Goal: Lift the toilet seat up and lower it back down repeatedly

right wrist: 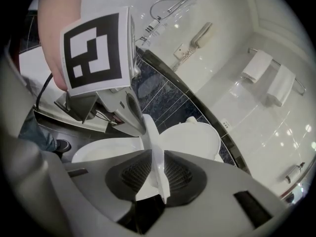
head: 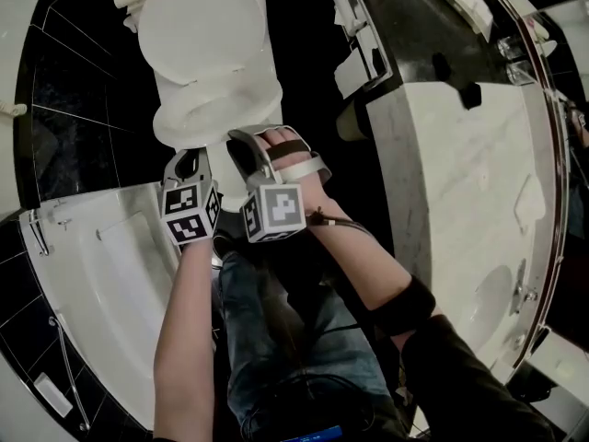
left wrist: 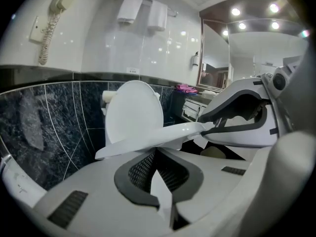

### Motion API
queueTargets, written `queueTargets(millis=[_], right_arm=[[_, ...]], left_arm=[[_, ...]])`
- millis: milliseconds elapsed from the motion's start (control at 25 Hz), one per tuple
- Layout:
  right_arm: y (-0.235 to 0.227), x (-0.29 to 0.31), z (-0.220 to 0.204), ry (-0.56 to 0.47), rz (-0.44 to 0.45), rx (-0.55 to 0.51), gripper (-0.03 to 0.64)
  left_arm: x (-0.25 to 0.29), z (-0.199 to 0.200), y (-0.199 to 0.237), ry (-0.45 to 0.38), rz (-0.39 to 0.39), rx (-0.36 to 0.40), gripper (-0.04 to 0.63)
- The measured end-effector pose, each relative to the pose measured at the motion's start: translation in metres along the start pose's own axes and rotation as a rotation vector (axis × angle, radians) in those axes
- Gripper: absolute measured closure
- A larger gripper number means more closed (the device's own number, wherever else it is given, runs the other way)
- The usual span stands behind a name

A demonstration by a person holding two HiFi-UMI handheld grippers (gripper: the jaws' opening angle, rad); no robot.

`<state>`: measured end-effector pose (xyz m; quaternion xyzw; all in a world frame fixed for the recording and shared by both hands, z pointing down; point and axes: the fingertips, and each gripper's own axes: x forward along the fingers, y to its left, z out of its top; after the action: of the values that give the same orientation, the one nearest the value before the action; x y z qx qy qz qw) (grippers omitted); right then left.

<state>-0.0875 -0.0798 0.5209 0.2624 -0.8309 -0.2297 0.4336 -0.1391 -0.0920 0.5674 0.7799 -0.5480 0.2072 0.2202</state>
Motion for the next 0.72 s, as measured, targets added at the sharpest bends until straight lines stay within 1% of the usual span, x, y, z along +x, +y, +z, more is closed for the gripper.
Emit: queueTargets(millis=[240, 280, 400, 560, 720], right_arm=[[0.046, -0.029, -0.034, -0.026, 0.022, 0.095, 0.522], [0.049, -0.033, -0.04, -0.03, 0.013, 0.121, 0.532], [0.053, -0.044, -0.061, -0.025, -0.048, 0.214, 0.598], [0.06, -0.044, -0.095, 0.007, -0.105, 0.362, 0.6], [0.071, -0.034, -0.116, 0.01, -0.149, 0.438, 0.6]], left_arm=[[-0.001, -0.049, -0.015, -0.001, 0.012, -0.016, 0.611], [-0.001, -0.057, -0.017, -0.003, 0.017, -0.019, 0.611], [-0.003, -0.082, -0.021, -0.008, 0.027, -0.025, 0.611], [-0.003, -0.123, -0.029, -0.009, 0.029, -0.03, 0.611], [0.0, -0.168, -0.035, 0.0, 0.014, -0.015, 0.611]])
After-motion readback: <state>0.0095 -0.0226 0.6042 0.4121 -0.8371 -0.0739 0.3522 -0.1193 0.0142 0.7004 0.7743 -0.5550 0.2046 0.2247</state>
